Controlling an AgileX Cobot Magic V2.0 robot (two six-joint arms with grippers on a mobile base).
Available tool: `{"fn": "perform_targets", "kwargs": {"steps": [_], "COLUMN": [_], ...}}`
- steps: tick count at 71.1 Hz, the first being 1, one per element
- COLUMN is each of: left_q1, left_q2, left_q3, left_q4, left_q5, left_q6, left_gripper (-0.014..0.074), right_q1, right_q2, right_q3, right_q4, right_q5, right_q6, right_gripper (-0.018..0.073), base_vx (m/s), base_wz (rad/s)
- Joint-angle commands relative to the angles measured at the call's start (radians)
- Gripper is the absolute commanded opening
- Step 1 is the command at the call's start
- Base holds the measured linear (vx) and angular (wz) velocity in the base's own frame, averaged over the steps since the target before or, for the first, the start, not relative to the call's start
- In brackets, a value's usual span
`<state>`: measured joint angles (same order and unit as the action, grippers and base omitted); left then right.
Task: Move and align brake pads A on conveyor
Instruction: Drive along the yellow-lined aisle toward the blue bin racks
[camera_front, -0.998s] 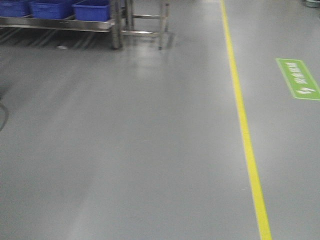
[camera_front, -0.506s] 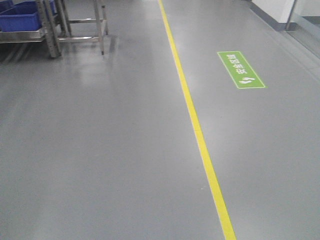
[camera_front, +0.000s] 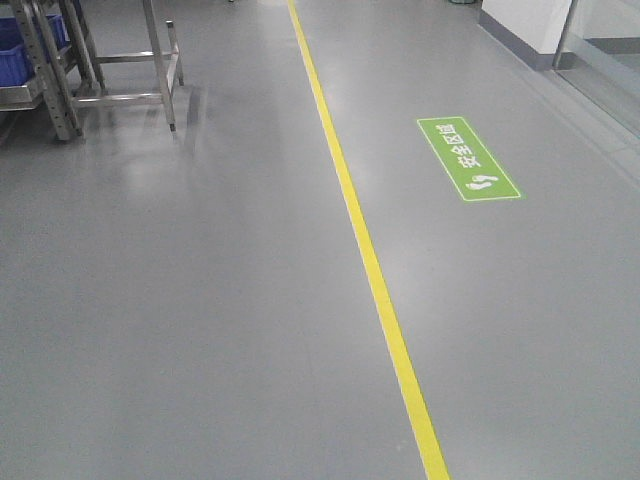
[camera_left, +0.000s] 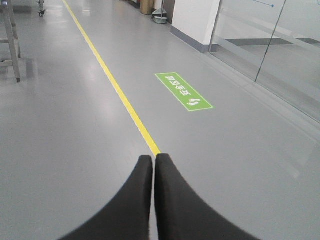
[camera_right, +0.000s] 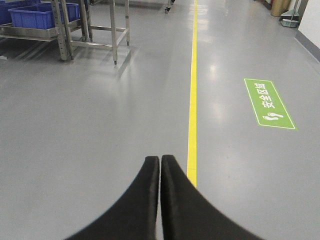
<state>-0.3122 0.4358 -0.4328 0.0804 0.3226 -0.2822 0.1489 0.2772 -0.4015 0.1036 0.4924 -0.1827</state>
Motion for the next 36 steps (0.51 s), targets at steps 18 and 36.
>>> {"fn": "perform_targets", "kwargs": {"steps": [18,36], "left_q1": [-0.003,-0.003], "left_q2": [0.005,0.005], "left_q3": [-0.025,-0.025], "left_q4": [0.002,0.002], "left_q5": [-0.078,-0.078], "left_q6": [0.000,0.000], "left_gripper": [-0.0006,-0.0006], "right_q1": [-0.003,-0.003], "right_q2": [0.007,0.007], "right_q3": [-0.025,-0.025], "right_q4": [-0.003,-0.003], "right_q5": [-0.072,-0.072], "right_q6": [-0.006,-0.006], "right_gripper": [-0.0009,-0.0009], "base_vx": [0.52,0.58], "base_wz": [-0.02,-0.05]}}
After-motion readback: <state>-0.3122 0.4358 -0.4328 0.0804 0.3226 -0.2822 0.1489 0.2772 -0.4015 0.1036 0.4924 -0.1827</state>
